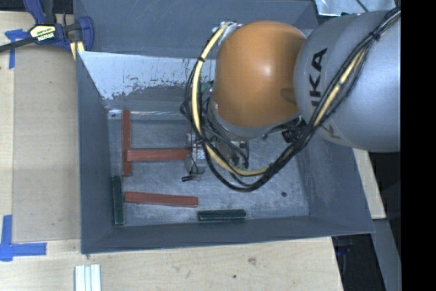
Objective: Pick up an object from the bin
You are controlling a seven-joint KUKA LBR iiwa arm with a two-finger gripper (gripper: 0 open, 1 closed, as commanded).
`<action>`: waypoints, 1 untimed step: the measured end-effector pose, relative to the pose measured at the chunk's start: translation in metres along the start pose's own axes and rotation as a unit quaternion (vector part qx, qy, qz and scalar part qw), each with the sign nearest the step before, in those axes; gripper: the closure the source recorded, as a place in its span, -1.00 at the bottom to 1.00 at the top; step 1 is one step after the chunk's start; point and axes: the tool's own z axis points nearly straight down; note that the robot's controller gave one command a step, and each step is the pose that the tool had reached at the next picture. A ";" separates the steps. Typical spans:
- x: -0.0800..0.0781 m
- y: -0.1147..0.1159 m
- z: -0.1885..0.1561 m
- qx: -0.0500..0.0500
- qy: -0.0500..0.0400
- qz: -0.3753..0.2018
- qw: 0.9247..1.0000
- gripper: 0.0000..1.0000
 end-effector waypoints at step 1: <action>0.000 0.028 0.099 0.002 0.008 -0.057 0.998 1.00</action>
Offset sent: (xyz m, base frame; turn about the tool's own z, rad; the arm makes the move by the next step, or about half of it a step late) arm 0.0032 0.0280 -0.0947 -0.1130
